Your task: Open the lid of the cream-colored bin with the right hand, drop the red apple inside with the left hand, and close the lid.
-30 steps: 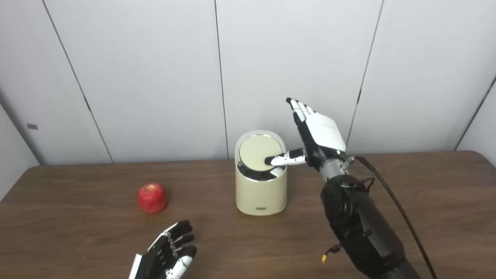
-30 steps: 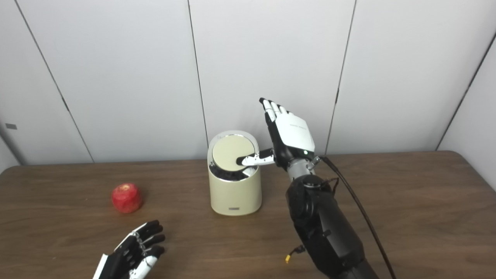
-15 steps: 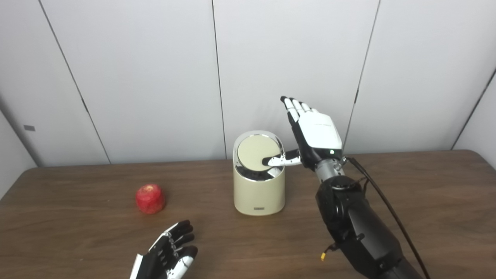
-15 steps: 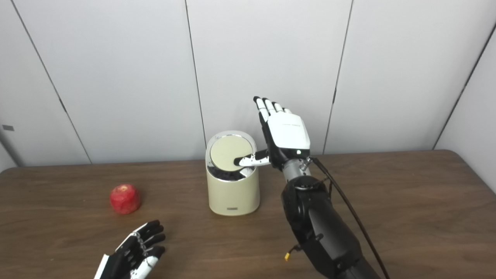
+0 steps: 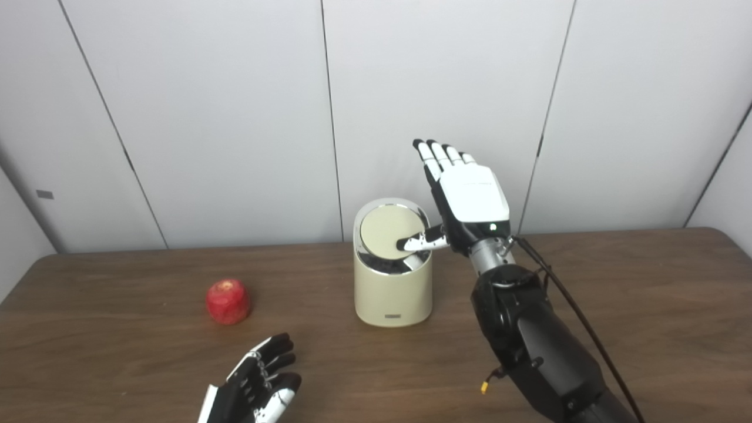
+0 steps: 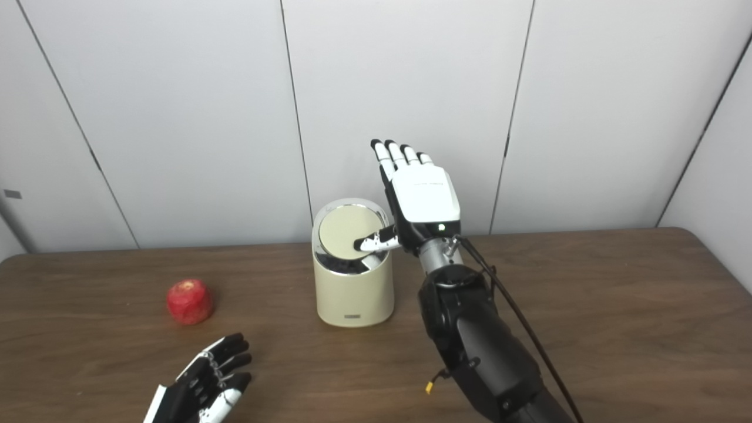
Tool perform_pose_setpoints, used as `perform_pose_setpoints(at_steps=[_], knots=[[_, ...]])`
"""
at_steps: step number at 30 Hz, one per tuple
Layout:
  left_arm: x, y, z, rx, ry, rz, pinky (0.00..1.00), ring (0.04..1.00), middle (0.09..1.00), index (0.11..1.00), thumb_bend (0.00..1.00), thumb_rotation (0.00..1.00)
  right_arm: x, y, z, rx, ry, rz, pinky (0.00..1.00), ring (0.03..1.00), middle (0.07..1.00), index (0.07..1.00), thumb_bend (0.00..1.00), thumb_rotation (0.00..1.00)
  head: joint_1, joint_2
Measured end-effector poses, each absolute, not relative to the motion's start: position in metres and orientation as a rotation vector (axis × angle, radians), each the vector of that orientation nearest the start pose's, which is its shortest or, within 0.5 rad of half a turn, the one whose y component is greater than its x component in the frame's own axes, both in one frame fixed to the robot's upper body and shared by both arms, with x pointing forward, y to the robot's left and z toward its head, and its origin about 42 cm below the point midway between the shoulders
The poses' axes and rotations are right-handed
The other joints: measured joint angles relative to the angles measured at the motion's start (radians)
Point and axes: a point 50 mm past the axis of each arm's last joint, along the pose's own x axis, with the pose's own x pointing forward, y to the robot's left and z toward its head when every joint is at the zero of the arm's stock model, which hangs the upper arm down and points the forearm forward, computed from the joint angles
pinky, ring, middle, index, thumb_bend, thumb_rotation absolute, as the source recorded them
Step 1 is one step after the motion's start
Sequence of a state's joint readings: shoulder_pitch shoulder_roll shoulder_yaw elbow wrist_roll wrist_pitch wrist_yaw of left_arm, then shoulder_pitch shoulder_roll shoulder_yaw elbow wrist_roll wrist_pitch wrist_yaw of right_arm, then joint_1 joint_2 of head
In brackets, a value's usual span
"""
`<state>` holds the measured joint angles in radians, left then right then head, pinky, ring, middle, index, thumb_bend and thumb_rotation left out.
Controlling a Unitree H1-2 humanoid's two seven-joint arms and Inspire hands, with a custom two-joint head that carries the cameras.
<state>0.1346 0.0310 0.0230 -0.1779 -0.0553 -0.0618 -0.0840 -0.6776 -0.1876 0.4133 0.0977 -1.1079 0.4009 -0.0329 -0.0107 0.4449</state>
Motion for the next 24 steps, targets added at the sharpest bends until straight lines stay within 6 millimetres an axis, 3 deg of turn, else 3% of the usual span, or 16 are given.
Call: perform_pose_setpoints(at_steps=[15, 19, 22, 24], knots=[[0.2401, 0.2299, 0.1153, -0.011, -0.112, -0.031, 0.72, 0.800, 0.822, 0.814, 0.62, 0.34, 0.4346, -0.1262, 0.2870, -1.447, -0.491, -0.147, 0.91, 0.949, 0.958, 0.966, 1.00, 0.34, -0.006, 0.002], [0.2401, 0.2296, 0.1153, -0.011, -0.112, -0.032, 0.72, 0.796, 0.818, 0.812, 0.60, 0.33, 0.4332, -0.1270, 0.2865, -1.450, -0.495, -0.137, 0.87, 0.934, 0.947, 0.955, 1.00, 0.35, -0.005, 0.002], [0.2401, 0.2294, 0.1153, -0.011, -0.112, -0.032, 0.72, 0.799, 0.823, 0.814, 0.61, 0.34, 0.4328, -0.1293, 0.2846, -1.427, -0.483, -0.126, 0.88, 0.933, 0.946, 0.954, 0.96, 0.45, -0.003, 0.003], [0.2401, 0.2295, 0.1153, -0.011, -0.112, -0.032, 0.73, 0.806, 0.828, 0.818, 0.59, 0.34, 0.4329, -0.1339, 0.2809, -1.404, -0.458, -0.118, 0.87, 0.920, 0.937, 0.950, 0.86, 0.58, -0.008, 0.002]])
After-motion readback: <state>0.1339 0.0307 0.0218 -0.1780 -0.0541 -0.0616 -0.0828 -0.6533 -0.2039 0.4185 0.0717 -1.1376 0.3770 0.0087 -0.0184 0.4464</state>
